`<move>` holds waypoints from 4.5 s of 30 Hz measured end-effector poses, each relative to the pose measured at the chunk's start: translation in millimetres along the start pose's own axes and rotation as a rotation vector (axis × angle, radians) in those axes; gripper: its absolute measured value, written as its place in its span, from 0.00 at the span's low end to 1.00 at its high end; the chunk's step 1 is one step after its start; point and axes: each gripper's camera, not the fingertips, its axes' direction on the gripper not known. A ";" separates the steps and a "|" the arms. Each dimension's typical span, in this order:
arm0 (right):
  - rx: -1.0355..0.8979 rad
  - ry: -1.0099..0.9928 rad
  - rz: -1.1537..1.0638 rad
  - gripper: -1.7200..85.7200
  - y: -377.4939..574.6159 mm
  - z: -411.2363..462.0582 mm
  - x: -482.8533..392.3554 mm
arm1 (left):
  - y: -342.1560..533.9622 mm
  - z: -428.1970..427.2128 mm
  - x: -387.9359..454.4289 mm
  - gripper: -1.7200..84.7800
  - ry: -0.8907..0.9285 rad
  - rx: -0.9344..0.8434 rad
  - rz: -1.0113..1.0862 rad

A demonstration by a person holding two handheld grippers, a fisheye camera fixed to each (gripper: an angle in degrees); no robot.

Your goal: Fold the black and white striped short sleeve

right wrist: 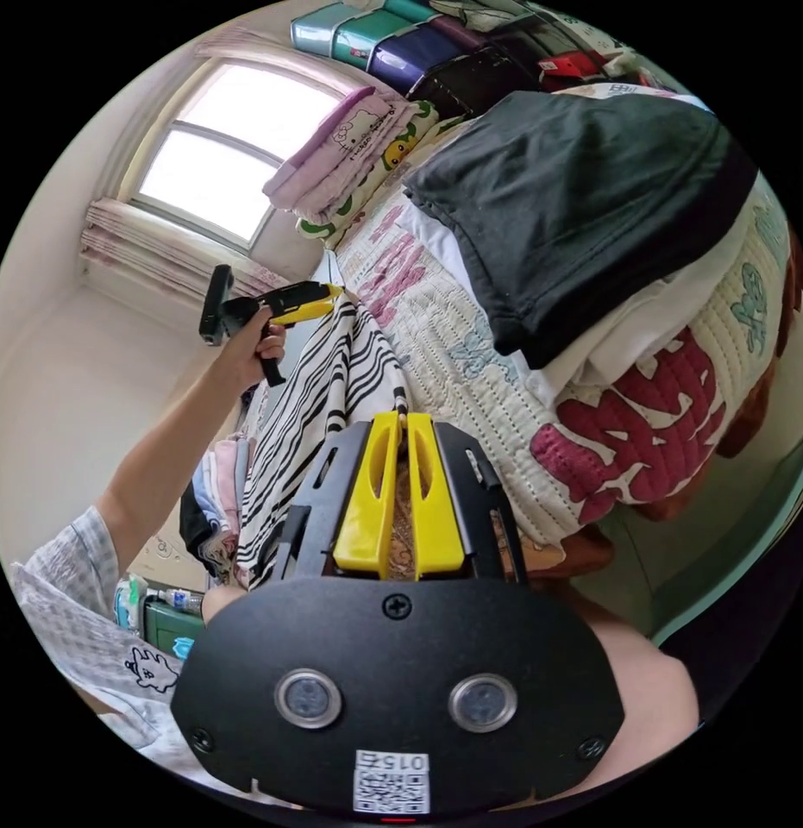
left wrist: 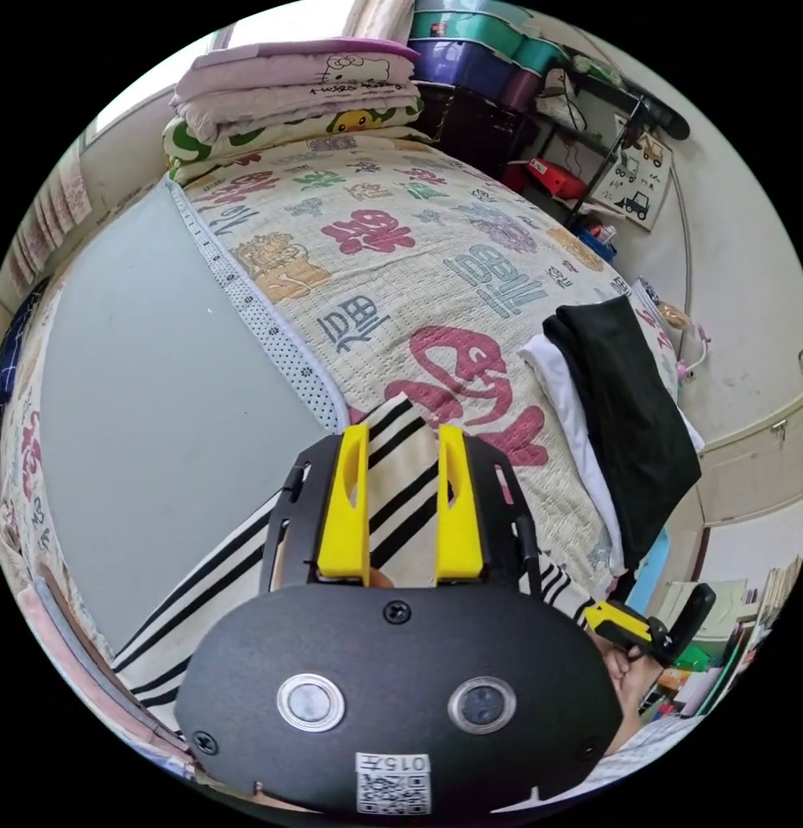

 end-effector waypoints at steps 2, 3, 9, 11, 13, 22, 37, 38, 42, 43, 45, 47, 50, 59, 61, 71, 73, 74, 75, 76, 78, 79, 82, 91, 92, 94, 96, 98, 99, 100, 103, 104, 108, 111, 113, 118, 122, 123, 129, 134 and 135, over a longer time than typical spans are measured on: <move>0.015 -0.013 0.001 0.03 7.4 -2.7 11.9 | -2.7 11.9 4.3 0.08 -0.120 -0.029 0.021; 0.020 -0.008 -0.003 0.03 9.6 -3.1 13.8 | -2.5 14.7 6.3 0.07 -0.162 -0.039 0.032; 0.139 0.122 -0.101 0.03 38.2 -11.5 15.0 | 16.3 -8.5 12.1 0.03 -0.221 0.079 0.089; 0.214 0.128 -0.124 0.03 54.0 -26.3 22.2 | 22.7 -38.2 4.2 0.03 -0.154 0.168 0.050; 0.286 0.153 -0.151 0.02 68.6 -43.6 27.3 | 29.5 -63.9 -0.8 0.03 -0.067 0.242 0.030; 0.388 0.159 -0.505 0.03 182.0 -91.9 7.5 | 133.2 -192.3 -70.2 0.03 0.298 0.507 0.013; -0.332 0.145 -1.054 0.08 451.2 214.5 -7.6 | 411.2 -179.1 -345.0 0.11 -0.036 0.341 -0.456; -0.292 0.158 -1.089 0.09 459.3 212.4 -1.2 | 421.6 -178.8 -348.8 0.11 0.012 0.359 -0.463; -0.185 0.163 -1.088 0.11 461.8 217.8 18.4 | 412.2 -184.8 -343.8 0.12 0.119 0.380 -0.417; -0.205 0.162 -1.080 0.11 459.7 229.7 23.4 | 408.0 -182.4 -337.9 0.12 0.105 0.370 -0.391; -0.278 0.170 -1.067 0.12 458.0 254.4 30.1 | 403.7 -172.5 -333.3 0.12 0.089 0.337 -0.383; -0.357 0.196 -1.059 0.14 460.7 287.9 40.1 | 397.5 -158.4 -336.7 0.12 0.125 0.293 -0.397; -0.387 0.272 -1.064 0.14 468.6 318.6 51.1 | 392.7 -146.5 -340.7 0.10 0.119 0.271 -0.393; -0.367 0.188 -1.057 0.02 470.2 323.5 38.7 | 392.3 -146.8 -345.0 0.02 0.039 0.260 -0.383; -0.379 0.236 -1.080 0.02 474.4 336.3 35.5 | 393.9 -150.4 -343.7 0.02 -0.016 0.269 -0.373; -0.507 0.122 -1.029 0.08 437.2 341.5 15.0 | 400.2 -150.4 -342.3 0.10 0.097 0.275 -0.375; -0.484 0.119 -1.019 0.08 431.6 340.7 7.3 | 397.6 -142.7 -341.9 0.09 0.067 0.240 -0.372; -0.485 0.130 -1.018 0.08 429.0 343.7 0.7 | 397.7 -140.5 -342.1 0.08 0.055 0.240 -0.377; -0.493 0.136 -1.020 0.08 428.3 346.0 -3.1 | 398.0 -140.4 -342.3 0.08 0.056 0.243 -0.381; -0.511 0.148 -1.033 0.08 428.1 351.9 -11.0 | 398.4 -140.9 -342.9 0.06 0.055 0.246 -0.396; -0.547 0.178 -1.044 0.09 428.6 362.6 -22.7 | 399.7 -142.4 -342.7 0.05 0.033 0.248 -0.417; -0.537 0.177 -1.048 0.09 426.7 362.0 -32.3 | 400.6 -142.5 -342.0 0.05 0.019 0.249 -0.424; -0.577 0.149 -1.052 0.09 415.8 358.2 -56.7 | 405.2 -145.2 -345.3 0.05 0.046 0.265 -0.462; -0.312 -0.043 -0.713 0.09 264.4 274.9 -83.4 | 443.3 -169.7 -364.2 0.15 0.177 0.396 -0.557; -0.272 -0.051 -0.675 0.11 236.5 266.0 -86.4 | 443.9 -172.2 -362.5 0.16 0.160 0.401 -0.540; -0.219 -0.028 -0.616 0.14 196.3 257.3 -93.9 | 442.0 -172.4 -358.7 0.18 0.159 0.396 -0.509; -0.172 -0.009 -0.560 0.16 160.6 253.6 -104.7 | 438.4 -168.5 -353.5 0.20 0.147 0.382 -0.479; -0.146 0.002 -0.523 0.17 122.4 259.8 -124.3 | 431.8 -160.8 -347.5 0.23 0.116 0.357 -0.441; -0.146 0.008 -0.518 0.17 114.2 263.6 -129.8 | 430.2 -158.9 -346.3 0.23 0.115 0.354 -0.432; -0.149 0.024 -0.520 0.18 99.5 273.8 -141.9 | 426.9 -155.4 -344.3 0.24 0.118 0.348 -0.417; -0.205 0.078 -0.509 0.18 63.7 312.5 -171.0 | 418.0 -148.9 -339.5 0.25 0.099 0.338 -0.374; -0.233 0.097 -0.499 0.18 50.4 329.3 -181.9 | 415.5 -149.0 -339.4 0.26 0.081 0.339 -0.373; -0.303 0.130 -0.450 0.18 14.7 375.4 -212.5 | 415.4 -156.3 -345.3 0.26 0.048 0.342 -0.413; -0.368 0.134 -0.414 0.17 -4.1 406.4 -237.5 | 425.2 -171.9 -358.6 0.26 0.059 0.384 -0.474; -0.462 0.151 -0.423 0.15 -7.4 430.3 -263.5 | 431.8 -177.0 -373.0 0.27 0.073 0.384 -0.504; -0.503 0.168 -0.552 0.14 14.6 454.3 -338.9 | 436.3 -168.1 -393.1 0.30 0.118 0.319 -0.512; -0.529 0.124 -0.638 0.14 49.5 479.5 -404.3 | 429.1 -162.5 -392.4 0.29 0.088 0.259 -0.492; -0.535 0.112 -0.647 0.14 54.7 482.9 -412.7 | 427.7 -161.8 -392.7 0.29 0.083 0.247 -0.496; -0.621 0.140 -0.746 0.14 81.0 483.3 -475.9 | 424.4 -170.8 -400.9 0.22 0.121 0.199 -0.485; -0.579 0.045 -0.703 0.17 79.7 448.8 -499.2 | 419.1 -172.3 -400.0 0.19 0.105 0.172 -0.450; -0.580 0.034 -0.702 0.17 82.1 447.4 -502.1 | 419.1 -173.8 -400.1 0.18 0.110 0.175 -0.452</move>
